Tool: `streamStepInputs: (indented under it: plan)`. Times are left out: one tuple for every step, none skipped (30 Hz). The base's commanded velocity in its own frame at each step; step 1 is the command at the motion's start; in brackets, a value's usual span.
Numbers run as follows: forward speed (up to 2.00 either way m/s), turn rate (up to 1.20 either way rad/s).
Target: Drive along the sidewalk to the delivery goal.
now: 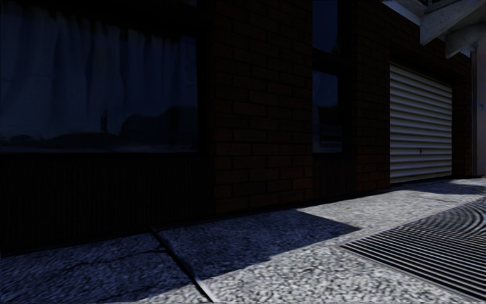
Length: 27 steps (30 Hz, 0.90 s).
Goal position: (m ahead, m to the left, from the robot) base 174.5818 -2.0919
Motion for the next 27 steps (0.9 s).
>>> streamStepInputs:
  plan:
    - [2.00, -0.68]
    - [2.00, -0.68]
    - [2.00, -0.68]
    - [2.00, -0.68]
    - [2.00, -0.69]
    - [2.00, -0.72]
    - [2.00, -0.76]
    - [2.00, -0.76]
    - [2.00, -0.78]
    - [2.00, -0.78]
    - [2.00, -0.78]
    - [2.00, -0.79]
    - [2.00, -0.79]
    - [2.00, -0.79]
    - [2.00, -0.79]
    - [2.00, -0.79]
    - [2.00, -0.79]
    - [2.00, -0.79]
    - [2.00, -0.79]
    - [2.00, -0.79]
    - [2.00, -0.79]
    - [2.00, -0.79]
    - [2.00, -0.79]
    - [2.00, -0.79]
    - [2.00, -0.79]
    - [2.00, -0.79]
    - [2.00, -0.79]
